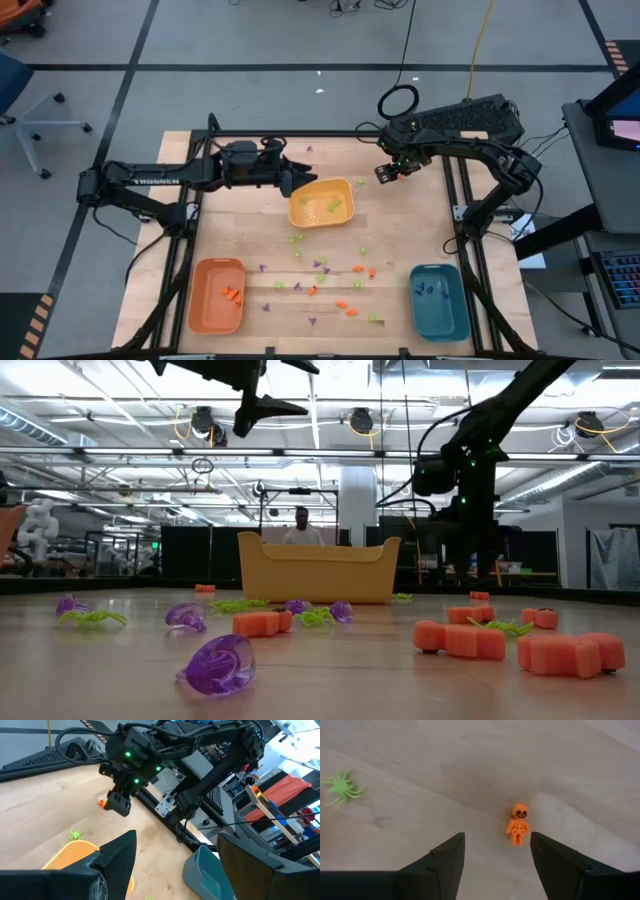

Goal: Sort Halloween decoration
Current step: Put the orange skeleton toy into the orange bin

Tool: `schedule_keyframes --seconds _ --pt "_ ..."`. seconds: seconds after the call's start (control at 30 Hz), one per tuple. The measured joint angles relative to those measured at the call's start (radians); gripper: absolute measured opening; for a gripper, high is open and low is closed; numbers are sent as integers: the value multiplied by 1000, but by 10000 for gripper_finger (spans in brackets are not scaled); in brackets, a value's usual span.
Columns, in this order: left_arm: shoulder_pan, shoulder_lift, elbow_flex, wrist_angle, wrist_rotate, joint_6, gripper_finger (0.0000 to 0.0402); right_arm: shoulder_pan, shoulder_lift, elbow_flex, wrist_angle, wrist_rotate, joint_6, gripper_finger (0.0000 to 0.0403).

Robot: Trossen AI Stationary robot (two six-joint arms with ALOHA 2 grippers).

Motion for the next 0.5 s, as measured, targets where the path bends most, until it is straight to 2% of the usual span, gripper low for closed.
schedule_keyframes --seconds 0.2,0.5 --pt "0 0 0 -28 0 -1 276 -5 -1 0 -4 48 -13 210" --pt "0 0 0 -39 -20 1 276 -8 -1 -19 13 48 15 210"
